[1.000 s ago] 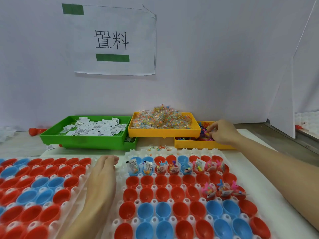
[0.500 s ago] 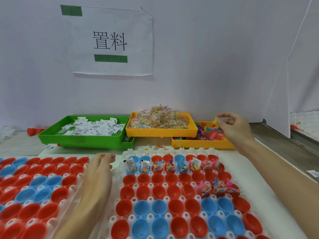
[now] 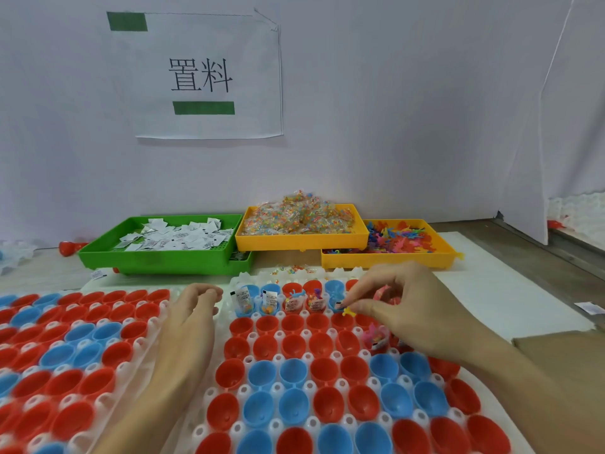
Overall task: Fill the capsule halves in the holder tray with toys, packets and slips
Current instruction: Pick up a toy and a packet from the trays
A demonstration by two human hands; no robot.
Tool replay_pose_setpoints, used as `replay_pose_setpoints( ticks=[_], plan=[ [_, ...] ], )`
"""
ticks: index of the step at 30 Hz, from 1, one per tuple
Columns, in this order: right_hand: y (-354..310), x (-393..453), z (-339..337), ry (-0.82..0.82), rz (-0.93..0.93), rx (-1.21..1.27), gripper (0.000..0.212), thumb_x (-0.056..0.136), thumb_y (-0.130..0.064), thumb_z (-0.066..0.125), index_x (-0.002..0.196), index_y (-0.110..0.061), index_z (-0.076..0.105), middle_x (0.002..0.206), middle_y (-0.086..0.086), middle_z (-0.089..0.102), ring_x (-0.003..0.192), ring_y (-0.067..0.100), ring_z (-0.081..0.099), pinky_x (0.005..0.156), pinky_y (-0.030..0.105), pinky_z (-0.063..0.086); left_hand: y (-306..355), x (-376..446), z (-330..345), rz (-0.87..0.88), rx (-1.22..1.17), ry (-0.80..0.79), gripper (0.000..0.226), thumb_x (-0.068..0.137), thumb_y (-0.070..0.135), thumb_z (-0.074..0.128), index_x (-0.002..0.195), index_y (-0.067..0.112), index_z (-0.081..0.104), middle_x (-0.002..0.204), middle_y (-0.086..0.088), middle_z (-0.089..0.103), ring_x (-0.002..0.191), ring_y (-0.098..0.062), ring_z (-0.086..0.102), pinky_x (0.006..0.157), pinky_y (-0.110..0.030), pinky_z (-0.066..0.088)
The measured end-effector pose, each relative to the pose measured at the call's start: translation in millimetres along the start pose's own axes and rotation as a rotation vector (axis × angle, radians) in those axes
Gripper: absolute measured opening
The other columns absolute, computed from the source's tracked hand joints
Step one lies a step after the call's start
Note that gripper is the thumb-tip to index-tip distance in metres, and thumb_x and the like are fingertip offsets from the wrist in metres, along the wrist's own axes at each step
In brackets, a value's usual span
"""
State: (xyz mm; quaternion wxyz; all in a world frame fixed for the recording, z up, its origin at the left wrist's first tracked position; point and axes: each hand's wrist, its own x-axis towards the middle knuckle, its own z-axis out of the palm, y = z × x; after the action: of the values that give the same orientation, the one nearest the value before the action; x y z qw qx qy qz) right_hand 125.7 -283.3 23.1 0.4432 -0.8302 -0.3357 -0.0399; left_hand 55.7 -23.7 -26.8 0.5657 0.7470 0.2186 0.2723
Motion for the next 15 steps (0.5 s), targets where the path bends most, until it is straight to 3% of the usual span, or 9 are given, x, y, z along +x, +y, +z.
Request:
replay_pose_setpoints(
  ticks=[6, 10, 12, 15],
  plan=[
    [-2.3, -2.4, 3.7, -0.025, -0.030, -0.093, 0.021, 0.081, -0.015, 0.081, 0.077, -0.036, 0.078, 0.079, -0.029, 0.071, 0.080, -0.007, 0.065, 0.072, 0.004, 0.045, 1.6, 0.9, -0.5, 0.048, 0.019, 0.005, 0.023, 0.101, 0.022, 0.044, 0.095, 0.029, 0.064, 0.106, 0.010, 0.065, 0.106, -0.014, 0.058, 0.093, -0.043, 0.047],
    [-2.8, -2.2, 2.0, -0.032, -0.035, -0.134, 0.023, 0.082, -0.013, 0.080, 0.079, -0.035, 0.078, 0.083, -0.031, 0.070, 0.082, -0.009, 0.065, 0.071, 0.001, 0.044, 15.7, -7.8, -0.8, 0.320, 0.172, -0.009, 0.022, 0.097, 0.021, 0.050, 0.086, 0.028, 0.068, 0.097, 0.016, 0.066, 0.100, 0.000, 0.055, 0.079, -0.024, 0.040],
    [-2.2, -2.1, 0.1, -0.030, -0.037, -0.147, 0.022, 0.082, -0.011, 0.079, 0.080, -0.032, 0.079, 0.083, -0.029, 0.071, 0.082, -0.009, 0.065, 0.071, 0.001, 0.045, 28.8, -15.3, -1.7, 0.520, 0.273, -0.097, 0.025, 0.087, 0.026, 0.049, 0.082, 0.024, 0.073, 0.093, 0.017, 0.067, 0.099, -0.004, 0.056, 0.083, -0.020, 0.039],
    [-3.0, -2.7, -2.1, -0.033, -0.045, -0.157, 0.024, 0.082, -0.009, 0.078, 0.079, -0.033, 0.078, 0.082, -0.028, 0.071, 0.080, -0.009, 0.065, 0.070, 0.001, 0.044, 45.7, -28.6, 3.1, 0.738, 0.402, -0.425, 0.033, 0.086, 0.033, 0.046, 0.087, 0.024, 0.078, 0.097, 0.022, 0.069, 0.105, -0.005, 0.056, 0.091, -0.016, 0.039]
  ],
)
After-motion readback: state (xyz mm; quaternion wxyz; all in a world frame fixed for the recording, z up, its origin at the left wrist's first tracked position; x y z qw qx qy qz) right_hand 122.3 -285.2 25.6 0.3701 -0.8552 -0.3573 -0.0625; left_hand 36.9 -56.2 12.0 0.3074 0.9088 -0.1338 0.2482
